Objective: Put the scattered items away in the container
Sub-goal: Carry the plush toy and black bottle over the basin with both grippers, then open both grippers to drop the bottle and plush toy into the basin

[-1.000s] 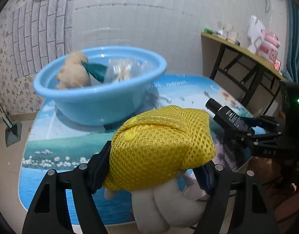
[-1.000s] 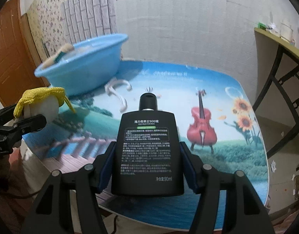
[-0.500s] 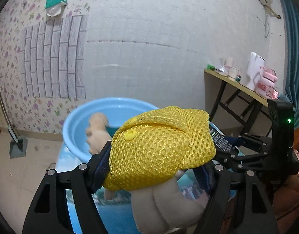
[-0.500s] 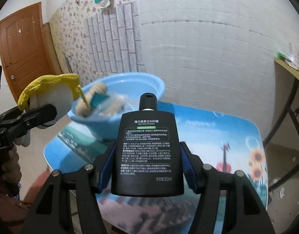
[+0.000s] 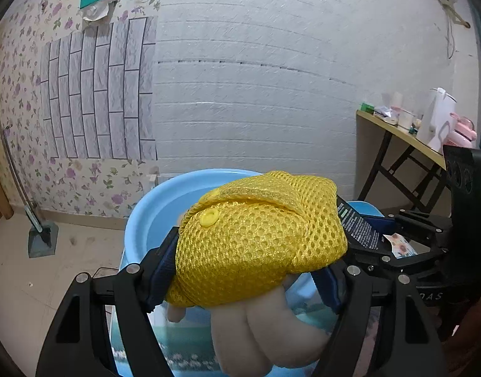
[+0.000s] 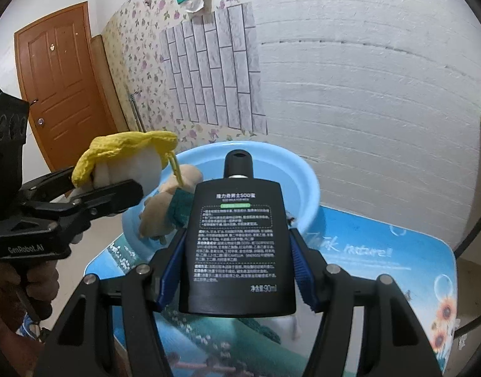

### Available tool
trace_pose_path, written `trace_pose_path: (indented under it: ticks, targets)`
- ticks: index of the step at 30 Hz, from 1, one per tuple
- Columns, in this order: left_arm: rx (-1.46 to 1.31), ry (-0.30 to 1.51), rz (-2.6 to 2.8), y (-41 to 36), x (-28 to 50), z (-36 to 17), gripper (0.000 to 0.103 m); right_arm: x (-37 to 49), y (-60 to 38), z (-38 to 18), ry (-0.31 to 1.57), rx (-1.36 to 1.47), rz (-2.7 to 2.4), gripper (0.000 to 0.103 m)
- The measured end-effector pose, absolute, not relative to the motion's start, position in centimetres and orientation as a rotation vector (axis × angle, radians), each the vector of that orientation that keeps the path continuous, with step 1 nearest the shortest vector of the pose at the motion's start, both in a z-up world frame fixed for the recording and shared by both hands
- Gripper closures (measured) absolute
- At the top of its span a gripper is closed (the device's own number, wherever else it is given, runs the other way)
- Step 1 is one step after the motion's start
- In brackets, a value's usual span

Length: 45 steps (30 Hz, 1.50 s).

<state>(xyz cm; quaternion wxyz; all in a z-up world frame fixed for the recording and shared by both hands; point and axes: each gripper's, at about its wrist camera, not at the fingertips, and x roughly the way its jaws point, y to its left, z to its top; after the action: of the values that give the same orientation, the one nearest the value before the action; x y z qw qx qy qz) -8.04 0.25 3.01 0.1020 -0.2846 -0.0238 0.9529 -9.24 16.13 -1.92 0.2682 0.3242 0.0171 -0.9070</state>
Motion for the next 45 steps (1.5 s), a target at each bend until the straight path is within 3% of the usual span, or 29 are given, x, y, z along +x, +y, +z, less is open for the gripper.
trace_pose_path:
  ticks: [12,20,25,45]
  targets:
    - [-0.883,-0.002,2.848,-1.3,-13.6,1.6,0.025,-13.6,12.8,-2.8,0.102,0.904,-2.405,0.042]
    - [-0.922,0.056,2.905,-2.5,-16.6,0.7,0.014,-16.4,10.4,-3.7,0.172,0.948,-2.378,0.042]
    - [-0.910,0.017,2.913,-3.1,-16.4,0.8,0.006,-17.2,9.6,-4.7,0.203,1.017,-2.368,0.041]
    - [-0.829,0.021,2.886,-0.4,-11.6,2.7,0.005,-13.5,13.4,-2.8,0.143,0.947,-2.476,0.040]
